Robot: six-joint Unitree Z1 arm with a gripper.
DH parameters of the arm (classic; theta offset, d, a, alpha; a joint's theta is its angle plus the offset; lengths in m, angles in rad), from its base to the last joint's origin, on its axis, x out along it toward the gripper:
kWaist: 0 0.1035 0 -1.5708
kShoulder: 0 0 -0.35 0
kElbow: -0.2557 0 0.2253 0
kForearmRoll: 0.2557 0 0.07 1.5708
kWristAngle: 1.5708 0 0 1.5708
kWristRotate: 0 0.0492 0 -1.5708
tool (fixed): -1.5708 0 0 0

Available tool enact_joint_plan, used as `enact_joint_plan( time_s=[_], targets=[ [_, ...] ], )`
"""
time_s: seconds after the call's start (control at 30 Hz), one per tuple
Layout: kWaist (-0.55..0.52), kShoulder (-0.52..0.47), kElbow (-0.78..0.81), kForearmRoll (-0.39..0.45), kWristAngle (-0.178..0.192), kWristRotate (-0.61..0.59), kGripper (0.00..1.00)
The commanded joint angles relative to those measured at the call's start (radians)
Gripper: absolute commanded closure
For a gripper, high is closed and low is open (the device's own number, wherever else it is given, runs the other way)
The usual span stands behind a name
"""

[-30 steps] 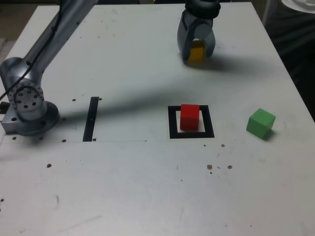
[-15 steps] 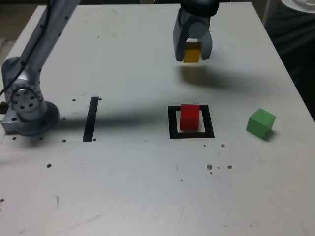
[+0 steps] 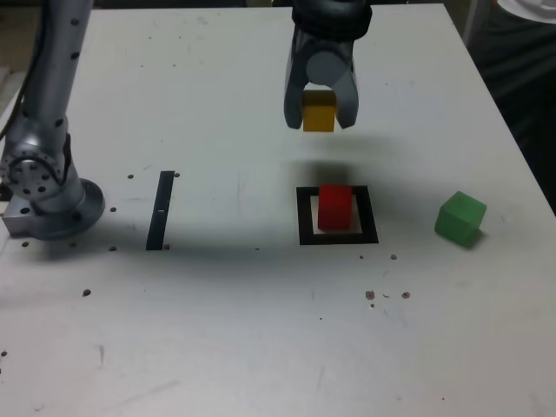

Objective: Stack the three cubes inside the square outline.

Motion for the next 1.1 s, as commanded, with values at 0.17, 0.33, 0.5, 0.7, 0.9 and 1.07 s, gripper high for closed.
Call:
enact_joint_plan(
  time_s=[0.17, 0.33, 0.5, 0.7, 0.9, 1.07],
  targets=[
    [-0.094, -0.047, 0.049, -0.016, -0.033, -0.064, 0.67],
    [-0.150, -0.058, 0.078, -0.045, -0.056, -0.099, 0.67],
    [-0.192, -0.059, 0.100, -0.078, -0.068, -0.123, 0.67],
    [-0.219, -0.047, 0.112, -0.105, -0.083, -0.139, 0.67],
    [-0.229, -0.033, 0.119, -0.126, -0.093, -0.141, 0.67],
    [-0.230, -0.022, 0.123, -0.143, -0.096, -0.141, 0.67]
  ],
)
